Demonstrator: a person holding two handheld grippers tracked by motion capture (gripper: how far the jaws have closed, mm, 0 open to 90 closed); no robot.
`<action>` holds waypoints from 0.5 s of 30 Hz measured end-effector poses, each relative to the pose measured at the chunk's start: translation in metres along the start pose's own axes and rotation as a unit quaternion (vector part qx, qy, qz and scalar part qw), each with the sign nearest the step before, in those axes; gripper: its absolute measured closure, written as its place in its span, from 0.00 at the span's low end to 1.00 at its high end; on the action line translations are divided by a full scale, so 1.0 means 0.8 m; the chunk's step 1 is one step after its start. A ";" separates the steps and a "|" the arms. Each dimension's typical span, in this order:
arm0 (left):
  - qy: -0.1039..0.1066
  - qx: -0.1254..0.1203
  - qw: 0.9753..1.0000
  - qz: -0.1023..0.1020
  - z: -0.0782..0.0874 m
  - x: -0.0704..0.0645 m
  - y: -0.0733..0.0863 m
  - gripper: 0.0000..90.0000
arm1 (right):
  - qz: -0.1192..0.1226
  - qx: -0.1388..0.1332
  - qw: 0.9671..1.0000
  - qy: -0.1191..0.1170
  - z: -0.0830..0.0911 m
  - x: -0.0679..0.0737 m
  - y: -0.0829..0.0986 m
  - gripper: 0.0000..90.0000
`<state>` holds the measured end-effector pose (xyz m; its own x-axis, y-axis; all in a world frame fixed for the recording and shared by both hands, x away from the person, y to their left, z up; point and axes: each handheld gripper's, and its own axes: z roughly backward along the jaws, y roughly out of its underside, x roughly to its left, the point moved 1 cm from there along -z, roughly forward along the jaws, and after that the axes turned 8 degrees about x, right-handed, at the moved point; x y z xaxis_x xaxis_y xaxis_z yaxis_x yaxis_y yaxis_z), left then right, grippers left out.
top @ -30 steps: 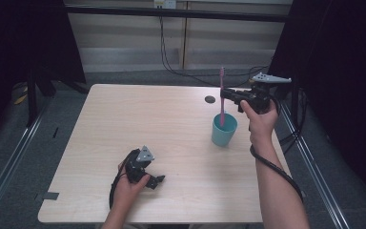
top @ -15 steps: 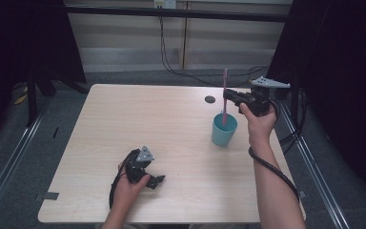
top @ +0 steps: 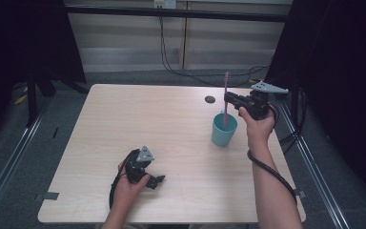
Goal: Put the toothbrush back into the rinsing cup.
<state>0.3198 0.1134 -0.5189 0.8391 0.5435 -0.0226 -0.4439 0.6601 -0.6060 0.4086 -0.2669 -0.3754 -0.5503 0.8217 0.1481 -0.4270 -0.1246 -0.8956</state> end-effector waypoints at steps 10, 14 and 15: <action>-0.001 0.001 1.000 0.002 0.000 -0.001 0.000 0.00 | -0.005 0.000 1.000 0.008 -0.004 -0.006 0.015 0.90; -0.001 0.001 1.000 0.002 0.000 -0.001 0.000 0.00 | -0.005 0.000 1.000 0.013 -0.006 -0.006 0.021 0.90; -0.001 0.003 1.000 0.002 0.001 -0.001 0.000 0.00 | -0.007 -0.002 1.000 0.010 -0.007 -0.007 0.022 0.90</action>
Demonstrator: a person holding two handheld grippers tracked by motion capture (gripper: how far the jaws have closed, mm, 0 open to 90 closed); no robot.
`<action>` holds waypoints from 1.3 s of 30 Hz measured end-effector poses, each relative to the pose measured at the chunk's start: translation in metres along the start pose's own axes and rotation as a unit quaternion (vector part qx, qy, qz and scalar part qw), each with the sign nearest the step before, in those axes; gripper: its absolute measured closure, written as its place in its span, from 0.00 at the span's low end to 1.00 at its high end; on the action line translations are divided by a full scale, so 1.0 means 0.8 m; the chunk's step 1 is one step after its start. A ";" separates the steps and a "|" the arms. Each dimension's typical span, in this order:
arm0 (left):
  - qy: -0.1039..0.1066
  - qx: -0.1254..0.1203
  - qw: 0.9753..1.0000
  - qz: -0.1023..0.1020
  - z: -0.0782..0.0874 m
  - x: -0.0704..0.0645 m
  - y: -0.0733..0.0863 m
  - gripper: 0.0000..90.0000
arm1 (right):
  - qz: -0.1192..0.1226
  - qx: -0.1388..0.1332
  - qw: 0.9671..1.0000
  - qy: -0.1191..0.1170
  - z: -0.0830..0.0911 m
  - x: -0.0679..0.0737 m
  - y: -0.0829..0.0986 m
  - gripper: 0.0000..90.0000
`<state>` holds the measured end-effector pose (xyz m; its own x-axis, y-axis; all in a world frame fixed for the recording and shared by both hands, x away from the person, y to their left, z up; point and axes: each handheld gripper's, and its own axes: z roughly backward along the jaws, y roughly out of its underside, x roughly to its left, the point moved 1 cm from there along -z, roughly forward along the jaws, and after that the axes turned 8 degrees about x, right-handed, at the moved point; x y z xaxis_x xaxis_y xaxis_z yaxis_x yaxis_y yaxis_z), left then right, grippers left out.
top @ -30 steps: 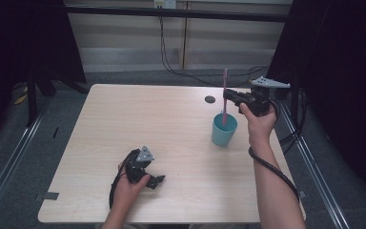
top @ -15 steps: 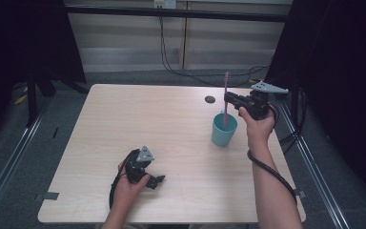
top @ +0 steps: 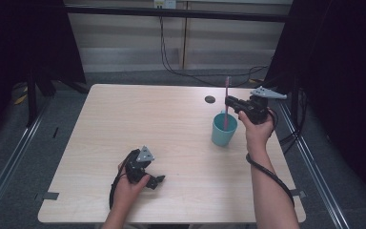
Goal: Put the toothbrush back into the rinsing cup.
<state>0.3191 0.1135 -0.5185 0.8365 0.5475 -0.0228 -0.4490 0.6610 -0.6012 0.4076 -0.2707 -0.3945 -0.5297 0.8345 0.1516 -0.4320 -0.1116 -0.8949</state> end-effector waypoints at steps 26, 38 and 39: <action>-0.001 0.001 1.000 -0.001 0.000 0.000 0.000 0.00 | -0.007 0.023 1.000 0.009 -0.011 -0.007 0.030 0.90; -0.002 0.001 1.000 -0.001 0.001 0.000 0.000 0.00 | -0.011 0.038 0.999 0.014 -0.013 -0.009 0.047 0.90; -0.001 0.001 1.000 0.000 0.000 0.000 0.000 0.00 | -0.011 0.037 0.999 0.013 -0.013 -0.009 0.048 0.90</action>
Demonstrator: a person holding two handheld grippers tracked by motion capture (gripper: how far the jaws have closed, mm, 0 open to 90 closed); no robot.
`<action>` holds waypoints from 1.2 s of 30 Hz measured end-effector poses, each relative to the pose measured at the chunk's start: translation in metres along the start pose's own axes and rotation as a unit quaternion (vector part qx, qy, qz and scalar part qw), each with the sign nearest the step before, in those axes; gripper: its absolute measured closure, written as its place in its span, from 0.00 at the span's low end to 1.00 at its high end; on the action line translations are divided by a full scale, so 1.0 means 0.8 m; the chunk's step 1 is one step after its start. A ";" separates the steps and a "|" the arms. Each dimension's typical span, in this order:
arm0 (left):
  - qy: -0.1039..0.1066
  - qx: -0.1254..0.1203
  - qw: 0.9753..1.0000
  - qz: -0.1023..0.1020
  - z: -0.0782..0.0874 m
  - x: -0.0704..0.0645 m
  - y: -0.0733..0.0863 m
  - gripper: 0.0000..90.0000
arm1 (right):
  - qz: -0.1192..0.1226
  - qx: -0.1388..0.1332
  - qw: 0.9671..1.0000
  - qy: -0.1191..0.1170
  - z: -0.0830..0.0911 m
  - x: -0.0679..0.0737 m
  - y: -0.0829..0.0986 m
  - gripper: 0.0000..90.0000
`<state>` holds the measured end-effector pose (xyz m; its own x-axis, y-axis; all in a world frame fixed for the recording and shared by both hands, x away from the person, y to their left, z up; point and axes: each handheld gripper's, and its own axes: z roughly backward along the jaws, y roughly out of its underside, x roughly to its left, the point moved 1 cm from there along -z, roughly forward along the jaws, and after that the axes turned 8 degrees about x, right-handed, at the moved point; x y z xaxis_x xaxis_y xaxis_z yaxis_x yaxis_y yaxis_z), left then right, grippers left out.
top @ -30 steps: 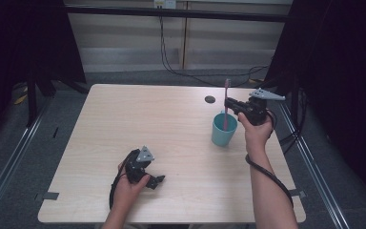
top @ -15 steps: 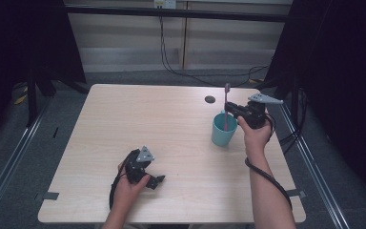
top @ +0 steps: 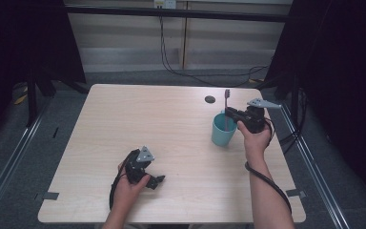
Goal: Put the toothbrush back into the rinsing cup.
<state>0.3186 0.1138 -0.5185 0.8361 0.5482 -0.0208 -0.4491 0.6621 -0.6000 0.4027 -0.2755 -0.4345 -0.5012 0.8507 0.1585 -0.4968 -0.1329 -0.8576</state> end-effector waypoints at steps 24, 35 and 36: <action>0.000 0.001 1.000 0.000 0.000 0.000 0.000 0.00 | -0.011 0.024 1.000 0.011 -0.003 -0.005 0.018 0.90; -0.002 0.001 1.000 -0.001 0.000 0.000 0.000 0.00 | -0.010 0.033 0.999 0.009 -0.006 -0.004 0.021 0.90; -0.003 0.001 1.000 -0.002 0.000 0.000 0.000 0.00 | -0.010 0.035 0.999 0.009 -0.006 -0.004 0.021 0.90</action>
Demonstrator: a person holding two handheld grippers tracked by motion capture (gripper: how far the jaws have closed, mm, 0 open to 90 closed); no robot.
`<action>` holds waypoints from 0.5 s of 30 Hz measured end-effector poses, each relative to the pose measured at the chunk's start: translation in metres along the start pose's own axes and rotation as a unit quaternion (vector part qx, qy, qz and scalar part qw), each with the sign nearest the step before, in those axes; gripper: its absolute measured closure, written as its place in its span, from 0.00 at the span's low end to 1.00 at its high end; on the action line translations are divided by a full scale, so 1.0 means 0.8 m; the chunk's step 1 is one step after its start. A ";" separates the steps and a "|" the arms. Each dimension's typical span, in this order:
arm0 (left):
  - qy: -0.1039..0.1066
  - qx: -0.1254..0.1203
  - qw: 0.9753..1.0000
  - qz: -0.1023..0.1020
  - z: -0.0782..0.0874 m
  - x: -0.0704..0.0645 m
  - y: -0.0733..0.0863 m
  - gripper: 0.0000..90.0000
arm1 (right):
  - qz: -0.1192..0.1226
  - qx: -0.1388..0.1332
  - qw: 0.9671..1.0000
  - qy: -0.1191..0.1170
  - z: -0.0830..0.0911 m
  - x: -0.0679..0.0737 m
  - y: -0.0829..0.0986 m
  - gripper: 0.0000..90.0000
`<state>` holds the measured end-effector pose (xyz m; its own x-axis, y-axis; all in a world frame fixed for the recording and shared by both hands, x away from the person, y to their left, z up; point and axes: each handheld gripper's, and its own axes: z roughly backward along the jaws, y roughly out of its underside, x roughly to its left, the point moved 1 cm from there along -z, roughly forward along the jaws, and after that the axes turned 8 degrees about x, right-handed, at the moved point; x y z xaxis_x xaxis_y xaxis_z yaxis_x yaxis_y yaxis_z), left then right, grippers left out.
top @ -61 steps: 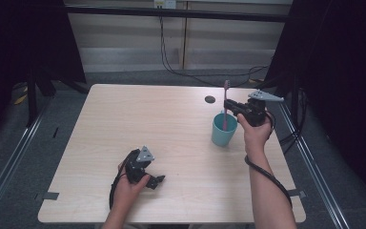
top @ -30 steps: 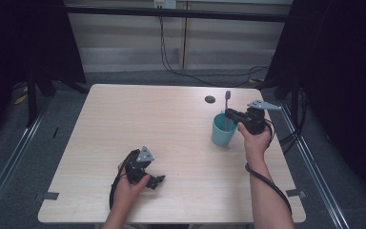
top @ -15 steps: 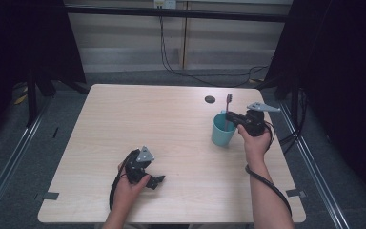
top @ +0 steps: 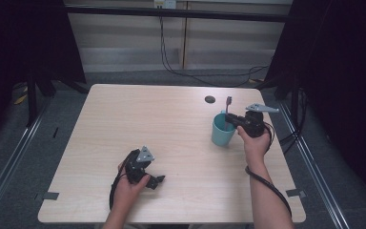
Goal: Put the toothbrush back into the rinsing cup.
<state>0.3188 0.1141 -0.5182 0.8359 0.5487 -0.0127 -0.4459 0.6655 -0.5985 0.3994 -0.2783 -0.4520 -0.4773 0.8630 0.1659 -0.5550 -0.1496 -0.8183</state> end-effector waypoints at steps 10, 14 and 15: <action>0.003 0.000 1.000 0.002 0.000 0.000 0.000 0.00 | 0.000 0.003 1.000 -0.001 -0.002 0.001 0.002 0.89; 0.002 0.000 1.000 0.002 0.000 0.000 0.000 0.00 | 0.004 0.002 1.000 -0.003 -0.001 0.002 0.001 0.88; 0.001 0.000 1.000 0.001 0.000 0.000 0.000 0.00 | 0.005 0.003 1.000 -0.003 -0.001 0.002 0.001 0.87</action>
<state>0.3185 0.1140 -0.5183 0.8353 0.5496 -0.0157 -0.4479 0.6637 -0.5991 0.3985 -0.2768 -0.4525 -0.4871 0.8582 0.1617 -0.5541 -0.1606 -0.8168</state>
